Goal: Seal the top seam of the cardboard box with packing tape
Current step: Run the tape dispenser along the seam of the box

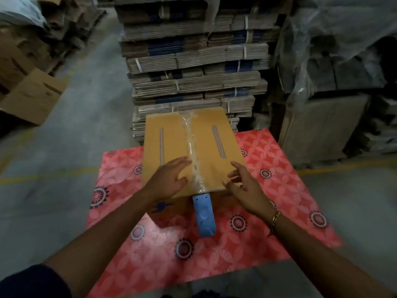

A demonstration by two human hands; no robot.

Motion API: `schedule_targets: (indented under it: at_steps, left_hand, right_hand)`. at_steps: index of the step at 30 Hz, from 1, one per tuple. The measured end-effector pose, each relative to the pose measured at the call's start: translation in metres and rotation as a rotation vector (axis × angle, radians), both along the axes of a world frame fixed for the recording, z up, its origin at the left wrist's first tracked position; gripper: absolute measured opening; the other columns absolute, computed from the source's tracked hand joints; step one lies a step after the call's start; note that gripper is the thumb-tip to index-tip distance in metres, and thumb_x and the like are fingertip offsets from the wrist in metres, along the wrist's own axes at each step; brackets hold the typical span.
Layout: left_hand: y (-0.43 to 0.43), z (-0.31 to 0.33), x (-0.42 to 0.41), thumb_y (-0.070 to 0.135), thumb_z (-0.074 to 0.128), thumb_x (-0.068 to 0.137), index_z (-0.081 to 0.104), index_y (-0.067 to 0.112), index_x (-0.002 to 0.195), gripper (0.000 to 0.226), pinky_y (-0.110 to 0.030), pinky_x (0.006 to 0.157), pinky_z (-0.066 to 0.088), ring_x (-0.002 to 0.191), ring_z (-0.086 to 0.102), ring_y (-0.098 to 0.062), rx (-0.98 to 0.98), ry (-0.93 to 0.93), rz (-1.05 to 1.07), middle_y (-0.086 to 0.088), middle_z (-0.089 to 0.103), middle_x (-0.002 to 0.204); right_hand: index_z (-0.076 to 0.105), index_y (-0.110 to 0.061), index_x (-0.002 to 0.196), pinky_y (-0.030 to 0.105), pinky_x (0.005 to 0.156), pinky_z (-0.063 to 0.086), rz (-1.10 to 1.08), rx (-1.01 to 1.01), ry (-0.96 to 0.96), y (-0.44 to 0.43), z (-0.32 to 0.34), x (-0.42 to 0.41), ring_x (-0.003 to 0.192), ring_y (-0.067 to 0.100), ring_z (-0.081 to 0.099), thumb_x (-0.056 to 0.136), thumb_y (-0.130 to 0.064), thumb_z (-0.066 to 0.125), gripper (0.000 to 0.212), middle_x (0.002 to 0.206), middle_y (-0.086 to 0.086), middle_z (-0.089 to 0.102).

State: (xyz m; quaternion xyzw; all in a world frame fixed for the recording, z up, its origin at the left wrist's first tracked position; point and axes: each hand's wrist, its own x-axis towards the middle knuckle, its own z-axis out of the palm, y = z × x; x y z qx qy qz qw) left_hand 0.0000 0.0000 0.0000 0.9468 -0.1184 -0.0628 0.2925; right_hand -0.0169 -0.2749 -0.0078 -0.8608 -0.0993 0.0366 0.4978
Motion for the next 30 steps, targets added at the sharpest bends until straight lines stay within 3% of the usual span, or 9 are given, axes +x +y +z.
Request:
schedule_targets:
  at_steps: [3, 7, 10, 14, 18, 22, 28, 30]
  left_hand:
    - [0.004, -0.021, 0.003, 0.034, 0.055, 0.08, 0.039, 0.025, 0.153, 0.075, -0.047, 0.119, 0.03, 0.151, 0.028, -0.019, 0.138, 0.014, -0.17, 0.003, 0.029, 0.164]
    - [0.0, -0.045, 0.008, 0.031, 0.056, 0.083, 0.016, 0.027, 0.159, 0.087, -0.046, 0.122, 0.01, 0.156, 0.006, -0.016, 0.401, -0.033, -0.397, 0.004, 0.006, 0.17]
    - [-0.001, -0.064, 0.016, 0.036, 0.055, 0.078, 0.005, 0.028, 0.16, 0.096, -0.049, 0.123, 0.003, 0.156, -0.001, -0.016, 0.524, -0.12, -0.532, 0.002, -0.002, 0.17]
    - [0.002, -0.084, 0.018, 0.043, 0.052, 0.077, 0.003, 0.027, 0.16, 0.098, -0.054, 0.123, 0.006, 0.156, 0.0, -0.018, 0.529, -0.18, -0.581, 0.001, -0.001, 0.17]
    - [0.002, -0.091, 0.014, 0.044, 0.043, 0.079, 0.009, 0.027, 0.16, 0.09, -0.054, 0.123, 0.01, 0.156, 0.007, -0.019, 0.449, -0.235, -0.537, 0.002, 0.006, 0.17]
    - [0.002, -0.096, 0.014, 0.041, 0.04, 0.086, 0.01, 0.028, 0.16, 0.081, -0.053, 0.123, 0.013, 0.156, 0.01, -0.017, 0.422, -0.286, -0.508, 0.003, 0.01, 0.17]
    - [0.003, -0.106, 0.016, 0.048, 0.032, 0.099, 0.007, 0.03, 0.16, 0.068, -0.053, 0.123, 0.016, 0.156, 0.008, -0.014, 0.423, -0.295, -0.491, 0.007, 0.008, 0.17]
    - [0.003, -0.108, 0.017, 0.045, 0.034, 0.099, 0.008, 0.03, 0.16, 0.068, -0.052, 0.123, 0.017, 0.156, 0.01, -0.015, 0.42, -0.307, -0.493, 0.006, 0.009, 0.17]
  right_hand:
    - [0.036, -0.026, 0.146, 0.036, 0.088, 0.053, -0.064, -0.041, 0.071, 0.015, -0.033, -0.029, 0.1, 0.015, 0.063, 0.084, -0.05, 0.065, 0.073, 0.11, -0.004, 0.061]
    - [0.024, -0.022, 0.154, 0.037, 0.105, 0.044, -0.12, -0.153, 0.148, 0.039, -0.074, -0.069, 0.129, 0.014, 0.048, 0.076, -0.075, 0.059, 0.101, 0.147, -0.003, 0.046]
    - [0.014, -0.016, 0.157, 0.028, 0.109, 0.034, -0.117, -0.229, 0.184, 0.058, -0.092, -0.085, 0.141, 0.019, 0.036, 0.073, -0.076, 0.062, 0.114, 0.158, 0.0, 0.033]
    - [0.008, -0.023, 0.157, 0.039, 0.103, 0.046, -0.185, -0.236, 0.239, 0.08, -0.109, -0.082, 0.137, 0.024, 0.042, 0.069, -0.064, 0.073, 0.117, 0.156, 0.003, 0.036]
    - [0.01, -0.02, 0.157, 0.029, 0.095, 0.046, -0.196, -0.174, 0.254, 0.091, -0.11, -0.073, 0.131, 0.025, 0.05, 0.08, -0.043, 0.074, 0.103, 0.152, 0.006, 0.043]
    - [0.023, -0.022, 0.15, 0.028, 0.071, 0.047, -0.217, -0.142, 0.214, 0.093, -0.104, -0.082, 0.108, 0.02, 0.062, 0.083, -0.038, 0.071, 0.084, 0.13, -0.001, 0.059]
    - [0.042, -0.026, 0.122, 0.041, 0.065, 0.055, -0.271, -0.159, 0.237, 0.09, -0.086, -0.093, 0.082, 0.016, 0.065, 0.076, -0.039, 0.069, 0.055, 0.102, -0.006, 0.065]
    - [0.042, -0.025, 0.122, 0.037, 0.061, 0.054, -0.281, -0.168, 0.239, 0.091, -0.084, -0.096, 0.078, 0.013, 0.064, 0.076, -0.037, 0.07, 0.055, 0.099, -0.006, 0.064]
